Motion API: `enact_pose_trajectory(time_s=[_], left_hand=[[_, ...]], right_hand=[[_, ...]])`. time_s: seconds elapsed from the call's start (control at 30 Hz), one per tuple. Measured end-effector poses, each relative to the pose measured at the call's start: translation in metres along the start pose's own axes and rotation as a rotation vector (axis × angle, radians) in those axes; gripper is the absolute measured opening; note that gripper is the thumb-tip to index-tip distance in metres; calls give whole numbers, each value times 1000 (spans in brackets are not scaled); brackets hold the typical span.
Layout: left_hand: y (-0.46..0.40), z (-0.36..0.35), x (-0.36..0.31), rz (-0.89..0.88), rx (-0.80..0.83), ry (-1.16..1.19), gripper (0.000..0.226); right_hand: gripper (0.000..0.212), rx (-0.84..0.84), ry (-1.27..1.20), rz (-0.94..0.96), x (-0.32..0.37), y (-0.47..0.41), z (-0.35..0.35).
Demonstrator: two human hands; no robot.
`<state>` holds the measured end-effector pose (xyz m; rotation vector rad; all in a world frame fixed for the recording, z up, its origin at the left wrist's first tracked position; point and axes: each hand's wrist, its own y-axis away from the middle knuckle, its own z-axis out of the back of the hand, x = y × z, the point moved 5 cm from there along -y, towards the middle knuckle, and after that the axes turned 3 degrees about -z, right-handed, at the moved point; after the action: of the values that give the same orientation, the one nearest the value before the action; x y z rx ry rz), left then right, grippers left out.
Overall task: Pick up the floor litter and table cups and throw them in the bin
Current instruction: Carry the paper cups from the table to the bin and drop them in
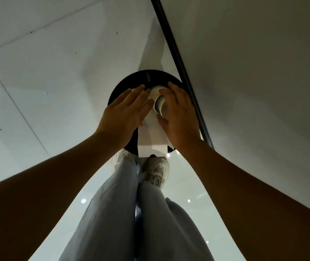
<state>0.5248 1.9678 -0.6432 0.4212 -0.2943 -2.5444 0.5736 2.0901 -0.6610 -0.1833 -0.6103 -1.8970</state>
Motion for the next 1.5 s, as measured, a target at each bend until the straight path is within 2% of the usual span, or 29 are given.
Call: enact_pose_trajectory(time_s=[0.13, 0.3, 0.43, 0.53, 0.63, 0.83, 0.97, 1.07, 1.23, 1.37, 1.5], left_hand=[[-6, -9, 7, -14, -19, 33, 74], [7, -5, 13, 61, 10, 153, 83], [34, 10, -1, 94, 23, 147, 68], [50, 17, -16, 55, 63, 113, 58], [56, 22, -25, 41, 107, 88, 56], [59, 44, -28, 114, 181, 74, 65], [84, 90, -34, 242, 192, 134, 65], [115, 144, -39, 334, 203, 160, 60], [180, 233, -52, 526, 177, 227, 49], [254, 312, -64, 730, 64, 287, 49], [353, 359, -81, 985, -75, 325, 48]], right_hand=[[73, -23, 64, 42, 2, -1, -9], [81, -16, -28, -12, 7, 10, -5], [77, 37, -25, -101, 10, 38, 6], [75, 83, -4, -131, 14, 56, 13], [75, 112, 1, -168, 17, 62, 20], [75, 139, -11, -155, 38, 63, 47], [71, 252, 67, -116, 59, 78, 92], [66, 339, 135, -42, 88, 94, 145], [63, 368, 274, 136, 160, 123, 233], [63, 394, 369, 365, 258, 157, 289], [60, 403, 440, 648, 362, 218, 312]])
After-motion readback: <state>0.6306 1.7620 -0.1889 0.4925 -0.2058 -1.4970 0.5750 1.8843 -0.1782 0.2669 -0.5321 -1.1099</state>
